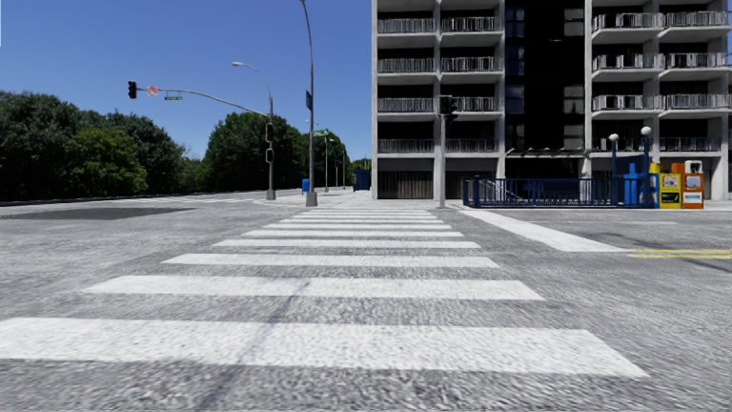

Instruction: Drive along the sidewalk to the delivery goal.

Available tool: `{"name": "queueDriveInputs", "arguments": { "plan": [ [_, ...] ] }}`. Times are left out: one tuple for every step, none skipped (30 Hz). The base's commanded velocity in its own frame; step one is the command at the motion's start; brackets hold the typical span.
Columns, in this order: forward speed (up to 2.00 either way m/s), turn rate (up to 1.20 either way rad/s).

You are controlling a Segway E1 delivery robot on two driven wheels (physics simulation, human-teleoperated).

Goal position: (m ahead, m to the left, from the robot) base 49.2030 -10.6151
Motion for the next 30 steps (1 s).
{"name": "queueDriveInputs", "arguments": {
  "plan": [
    [2.0,0.0],
    [2.0,0.0],
    [2.0,0.0],
    [2.0,0.0],
    [2.0,0.0],
    [2.0,0.0],
    [2.0,0.0],
    [2.0,0.0],
    [2.0,0.0],
    [2.0,0.0],
    [2.0,0.03],
    [2.0,0.03],
    [2.0,0.16],
    [2.0,0.21],
    [2.0,0.22],
    [2.0,0.22],
    [2.0,0.16],
    [2.0,0.16],
    [2.0,0.08],
    [2.0,0.0],
    [2.0,0.0],
    [2.0,0.0],
    [2.0,0.0],
    [2.0,0.0],
    [2.0,0.0],
    [2.0,0.07],
    [2.0,0.12],
    [2.0,0.17],
    [2.0,0.18],
    [2.0,0.18]
  ]
}}
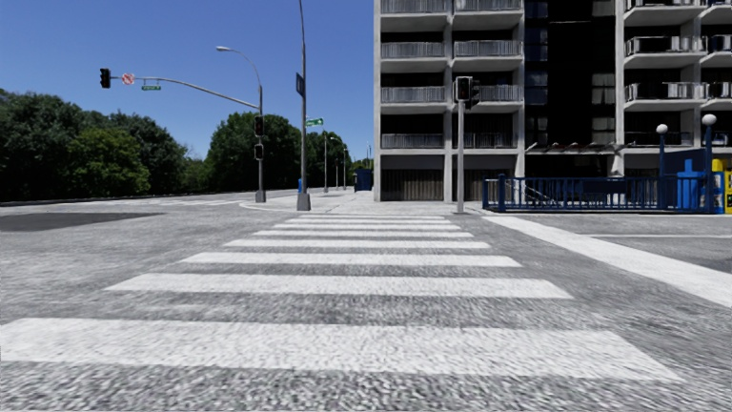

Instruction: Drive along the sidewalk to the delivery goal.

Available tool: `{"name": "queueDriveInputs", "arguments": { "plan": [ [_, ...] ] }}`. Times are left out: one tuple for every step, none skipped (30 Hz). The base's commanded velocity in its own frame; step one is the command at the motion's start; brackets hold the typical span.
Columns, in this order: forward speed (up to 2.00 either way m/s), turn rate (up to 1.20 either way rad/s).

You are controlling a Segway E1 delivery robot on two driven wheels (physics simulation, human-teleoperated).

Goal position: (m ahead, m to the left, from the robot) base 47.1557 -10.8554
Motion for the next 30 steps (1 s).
{"name": "queueDriveInputs", "arguments": {
  "plan": [
    [2.0,0.19],
    [2.0,0.17],
    [2.0,0.08],
    [2.0,0.0],
    [2.0,0.0],
    [2.0,0.0],
    [2.0,0.0],
    [2.0,0.0],
    [2.0,0.0],
    [2.0,0.0],
    [2.0,0.04],
    [2.0,0.04],
    [2.0,0.11],
    [2.0,0.13],
    [2.0,0.14],
    [2.0,0.0],
    [2.0,0.0],
    [2.0,0.0],
    [2.0,0.0],
    [2.0,0.0],
    [2.0,0.0],
    [2.0,0.0],
    [2.0,0.0],
    [2.0,0.0],
    [2.0,0.0],
    [2.0,0.0],
    [2.0,0.0],
    [2.0,0.0],
    [2.0,0.0],
    [2.0,0.11]
  ]
}}
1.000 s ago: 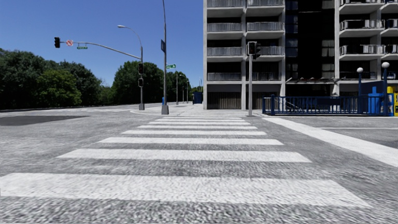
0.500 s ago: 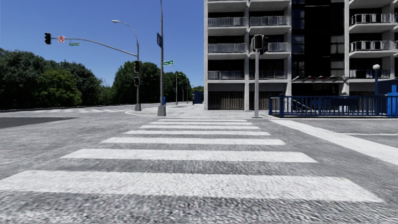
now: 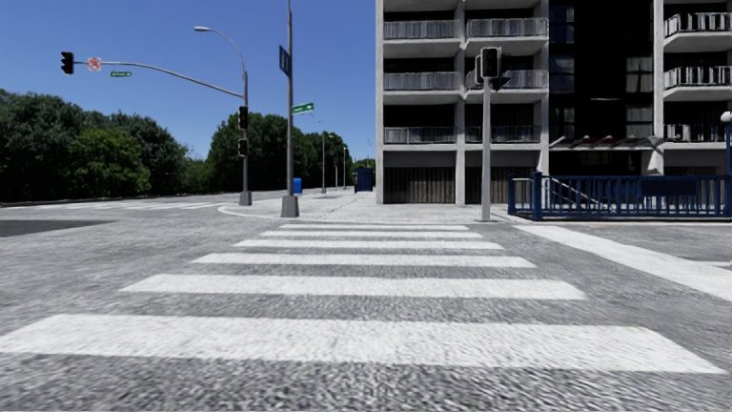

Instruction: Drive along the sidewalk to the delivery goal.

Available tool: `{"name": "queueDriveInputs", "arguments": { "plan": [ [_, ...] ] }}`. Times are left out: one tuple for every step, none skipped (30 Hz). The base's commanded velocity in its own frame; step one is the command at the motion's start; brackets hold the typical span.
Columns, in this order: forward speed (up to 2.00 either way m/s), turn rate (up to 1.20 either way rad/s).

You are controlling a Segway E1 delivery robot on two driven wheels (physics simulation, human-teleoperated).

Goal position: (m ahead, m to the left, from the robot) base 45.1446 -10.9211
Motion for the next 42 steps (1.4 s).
{"name": "queueDriveInputs", "arguments": {
  "plan": [
    [2.0,0.11],
    [2.0,0.21],
    [2.0,0.26],
    [2.0,0.29],
    [2.0,0.29],
    [2.0,0.29],
    [2.0,0.29],
    [2.0,0.29],
    [2.0,0.29],
    [2.0,0.29],
    [2.0,0.2],
    [2.0,0.01],
    [2.0,0.01],
    [2.0,0.0],
    [2.0,0.0],
    [2.0,0.0],
    [2.0,0.0],
    [2.0,0.0],
    [2.0,0.0],
    [2.0,0.0],
    [2.0,0.0],
    [2.0,0.0],
    [2.0,0.0],
    [2.0,0.0],
    [2.0,0.0],
    [2.0,0.0],
    [2.0,0.0],
    [2.0,0.0],
    [2.0,0.0],
    [2.0,0.0],
    [2.0,0.0],
    [2.0,0.0],
    [2.0,0.0],
    [2.0,0.0],
    [2.0,0.0],
    [2.0,0.0],
    [2.0,0.0],
    [2.0,0.0],
    [2.0,0.0],
    [2.0,0.0],
    [2.0,0.0],
    [2.0,0.0]
  ]
}}
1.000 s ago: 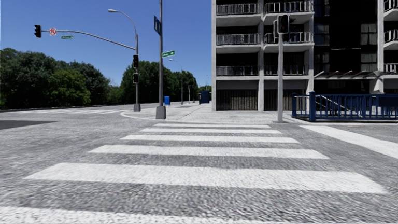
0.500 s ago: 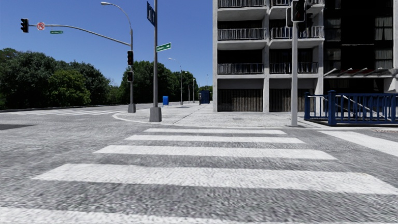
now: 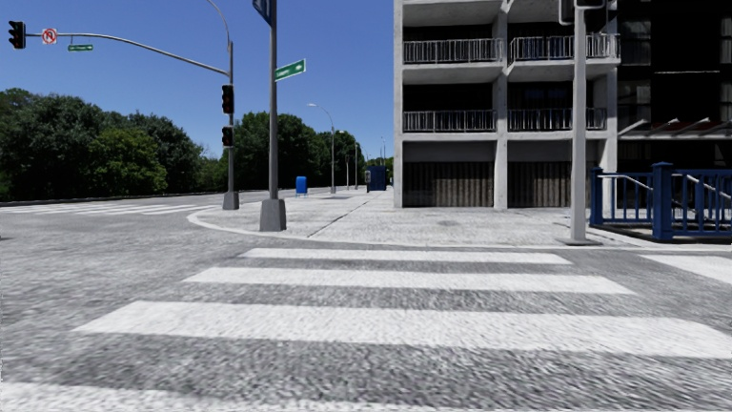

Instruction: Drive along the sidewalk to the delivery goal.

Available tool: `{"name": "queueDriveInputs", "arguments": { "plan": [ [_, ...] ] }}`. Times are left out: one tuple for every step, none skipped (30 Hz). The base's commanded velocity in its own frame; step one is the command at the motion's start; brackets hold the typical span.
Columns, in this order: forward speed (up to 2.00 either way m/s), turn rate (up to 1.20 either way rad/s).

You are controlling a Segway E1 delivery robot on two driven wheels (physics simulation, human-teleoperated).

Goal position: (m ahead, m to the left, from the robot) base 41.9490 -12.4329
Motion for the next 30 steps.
{"name": "queueDriveInputs", "arguments": {
  "plan": [
    [2.0,0.0],
    [2.0,0.0],
    [2.0,0.0],
    [2.0,0.0],
    [2.0,0.0],
    [2.0,0.0],
    [2.0,0.0],
    [2.0,0.0],
    [2.0,0.0],
    [2.0,0.0],
    [2.0,0.0],
    [2.0,0.0],
    [2.0,0.0],
    [2.0,0.0],
    [2.0,0.0],
    [2.0,0.0],
    [2.0,0.0],
    [2.0,0.07],
    [2.0,0.15],
    [2.0,0.17],
    [2.0,0.17],
    [2.0,0.17],
    [2.0,0.12],
    [2.0,0.0],
    [2.0,0.0],
    [2.0,0.0],
    [2.0,0.0],
    [2.0,0.0],
    [2.0,0.0],
    [2.0,0.0]
  ]
}}
